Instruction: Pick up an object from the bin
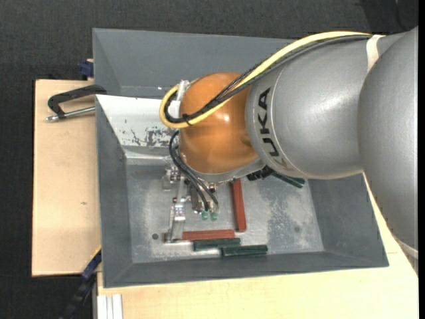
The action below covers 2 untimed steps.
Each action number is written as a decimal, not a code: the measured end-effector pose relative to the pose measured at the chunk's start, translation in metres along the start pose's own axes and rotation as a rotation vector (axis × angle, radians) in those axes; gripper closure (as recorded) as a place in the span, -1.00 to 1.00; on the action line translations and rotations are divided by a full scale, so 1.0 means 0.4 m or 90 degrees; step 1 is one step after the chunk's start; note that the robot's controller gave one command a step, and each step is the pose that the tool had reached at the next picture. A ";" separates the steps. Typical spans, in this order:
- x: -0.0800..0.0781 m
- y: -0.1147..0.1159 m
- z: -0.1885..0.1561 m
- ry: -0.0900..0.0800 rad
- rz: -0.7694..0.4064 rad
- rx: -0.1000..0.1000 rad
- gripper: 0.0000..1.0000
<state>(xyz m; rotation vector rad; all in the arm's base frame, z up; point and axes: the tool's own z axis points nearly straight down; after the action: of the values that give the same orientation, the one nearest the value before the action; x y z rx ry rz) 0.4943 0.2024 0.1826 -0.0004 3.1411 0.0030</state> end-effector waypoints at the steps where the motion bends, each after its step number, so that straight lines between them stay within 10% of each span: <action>1: 0.000 0.000 0.000 0.000 0.000 0.000 -1.00; 2: -0.005 -0.025 0.058 -0.004 -0.128 -0.001 -1.00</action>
Offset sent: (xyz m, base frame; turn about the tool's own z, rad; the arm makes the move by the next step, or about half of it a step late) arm 0.0037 -0.0379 -0.0740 -0.5565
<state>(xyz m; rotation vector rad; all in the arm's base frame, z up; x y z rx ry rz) 0.4962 0.1923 0.1593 -0.3161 3.1194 0.0053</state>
